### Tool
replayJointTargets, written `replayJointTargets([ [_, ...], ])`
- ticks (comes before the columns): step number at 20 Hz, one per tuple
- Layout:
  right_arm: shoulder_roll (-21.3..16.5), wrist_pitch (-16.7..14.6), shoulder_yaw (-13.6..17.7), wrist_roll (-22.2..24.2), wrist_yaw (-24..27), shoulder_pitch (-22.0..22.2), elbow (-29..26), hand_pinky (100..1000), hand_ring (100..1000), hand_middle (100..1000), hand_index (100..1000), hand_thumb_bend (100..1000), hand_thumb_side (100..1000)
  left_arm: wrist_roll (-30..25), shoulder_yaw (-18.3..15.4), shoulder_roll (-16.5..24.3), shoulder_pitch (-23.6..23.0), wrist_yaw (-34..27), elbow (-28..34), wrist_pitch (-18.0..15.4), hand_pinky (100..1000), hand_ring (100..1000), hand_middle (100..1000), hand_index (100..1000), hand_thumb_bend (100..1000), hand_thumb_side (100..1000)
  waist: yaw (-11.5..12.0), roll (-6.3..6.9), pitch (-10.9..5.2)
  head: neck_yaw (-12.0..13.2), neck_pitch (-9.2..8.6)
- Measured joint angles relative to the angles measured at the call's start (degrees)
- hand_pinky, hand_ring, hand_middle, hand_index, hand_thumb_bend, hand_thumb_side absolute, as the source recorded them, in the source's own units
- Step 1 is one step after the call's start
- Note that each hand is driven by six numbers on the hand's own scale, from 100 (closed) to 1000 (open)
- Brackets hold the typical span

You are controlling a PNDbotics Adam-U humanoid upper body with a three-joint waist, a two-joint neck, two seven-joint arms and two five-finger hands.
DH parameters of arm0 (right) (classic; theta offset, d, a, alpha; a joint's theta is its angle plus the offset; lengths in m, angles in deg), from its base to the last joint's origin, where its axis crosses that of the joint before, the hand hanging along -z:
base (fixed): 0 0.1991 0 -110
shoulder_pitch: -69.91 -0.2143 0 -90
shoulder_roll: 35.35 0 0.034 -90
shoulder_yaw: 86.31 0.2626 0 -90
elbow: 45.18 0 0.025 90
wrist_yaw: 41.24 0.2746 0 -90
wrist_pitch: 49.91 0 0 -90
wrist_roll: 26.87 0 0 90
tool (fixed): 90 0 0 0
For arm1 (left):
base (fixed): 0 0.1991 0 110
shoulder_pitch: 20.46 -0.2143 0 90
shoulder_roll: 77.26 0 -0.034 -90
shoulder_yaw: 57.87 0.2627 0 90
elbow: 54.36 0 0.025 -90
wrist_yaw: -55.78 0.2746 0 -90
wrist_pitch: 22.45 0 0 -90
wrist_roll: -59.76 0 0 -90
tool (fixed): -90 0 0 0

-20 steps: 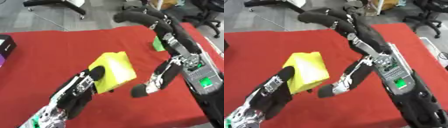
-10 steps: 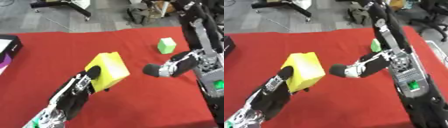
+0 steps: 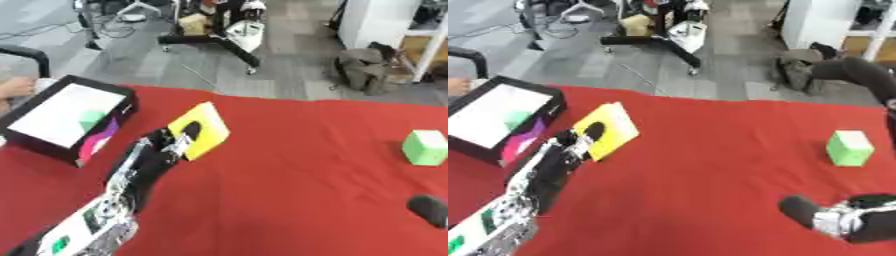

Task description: Pick up the objects with one hand, pass them to the other hand, and then place them into the box on the other side of the table.

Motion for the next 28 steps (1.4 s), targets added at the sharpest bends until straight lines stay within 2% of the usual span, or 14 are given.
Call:
replayJointTargets([
  [2, -0.2, 0.1, 0.3, 0.2, 0.0, 1.0, 0.0, 849, 809, 804, 965, 534, 523, -0.2, -3.6, 2.1, 0.1, 1.7, -5.4, 0.2, 865, 529, 376, 395, 100, 333, -0.5, 0.01, -0.17, 1.1, -0.19],
  [4, -0.4, 0.3, 0.5, 0.4, 0.0, 2.0, 0.0, 853, 808, 802, 965, 527, 527, -0.8, -6.8, 3.8, 0.6, 3.3, -12.3, 0.8, 854, 576, 439, 433, 137, 306, -1.0, 0.01, -0.33, 1.9, -0.37],
  [5, -0.5, 0.3, 0.6, 0.5, 0.0, 2.5, 0.0, 858, 809, 799, 966, 515, 534, -1.3, -8.0, 4.7, 1.0, 4.4, -15.9, 1.3, 839, 593, 458, 452, 152, 259, -1.3, 0.01, -0.38, 2.3, -0.40],
  [8, -0.5, 0.2, 0.7, 1.2, 0.0, 3.7, 0.0, 860, 808, 796, 965, 513, 537, -3.6, -10.6, 7.1, 1.8, 9.7, -25.5, 3.6, 830, 643, 520, 527, 220, 239, -2.4, -0.17, -0.57, 3.2, -0.61],
  [10, -0.6, 0.0, 0.7, 1.8, 0.0, 4.1, 0.0, 862, 808, 794, 965, 510, 540, -5.7, -12.2, 8.5, 2.2, 14.0, -30.6, 5.7, 845, 706, 591, 629, 351, 274, -3.0, -0.33, -0.61, 3.7, -0.88],
  [12, -0.6, -0.1, 0.7, 2.2, 0.0, 4.5, 0.0, 867, 808, 791, 965, 505, 542, -8.2, -13.4, 9.5, 2.7, 18.5, -34.3, 8.2, 899, 786, 704, 740, 608, 432, -3.4, -0.28, -0.61, 4.1, -0.92],
  [13, -0.6, -0.1, 0.7, 2.4, 0.1, 4.8, 0.0, 868, 808, 791, 965, 504, 543, -9.4, -13.8, 9.8, 2.8, 20.5, -35.6, 9.4, 919, 820, 749, 762, 673, 469, -3.5, -0.22, -0.61, 4.2, -0.94],
  [17, -0.6, 0.0, 0.9, 3.0, 0.1, 5.4, 0.0, 870, 807, 788, 963, 501, 546, -11.9, -16.3, 10.9, 2.8, 26.8, -38.0, 12.0, 961, 903, 847, 801, 757, 653, -3.6, -0.14, -0.60, 4.3, -1.35],
  [19, -0.6, 0.2, 1.2, 3.2, 0.1, 5.4, 0.0, 871, 806, 787, 962, 501, 545, -12.3, -17.5, 11.4, 2.7, 29.1, -37.8, 12.3, 968, 916, 865, 813, 785, 683, -3.6, 0.05, -0.59, 4.1, -1.35],
  [22, -0.6, 0.4, 1.5, 3.4, 0.1, 5.6, 0.0, 870, 806, 786, 961, 500, 546, -12.5, -18.8, 12.0, 2.0, 31.1, -36.1, 12.5, 967, 926, 878, 824, 824, 696, -3.4, 0.48, -0.59, 3.3, -1.35],
  [23, -0.6, 0.5, 1.6, 3.4, 0.1, 5.7, 0.0, 869, 805, 786, 961, 499, 547, -12.5, -19.0, 12.1, 1.8, 31.5, -35.3, 12.5, 958, 937, 898, 842, 886, 697, -3.3, 0.52, -0.59, 2.9, -1.36],
  [28, -0.7, 0.6, 1.9, 3.3, 0.0, 5.9, 0.0, 869, 805, 786, 961, 498, 546, -12.5, -19.0, 12.1, 1.1, 32.8, -30.5, 12.5, 951, 924, 876, 811, 829, 673, -3.2, 0.46, -0.59, 0.2, -1.36],
])
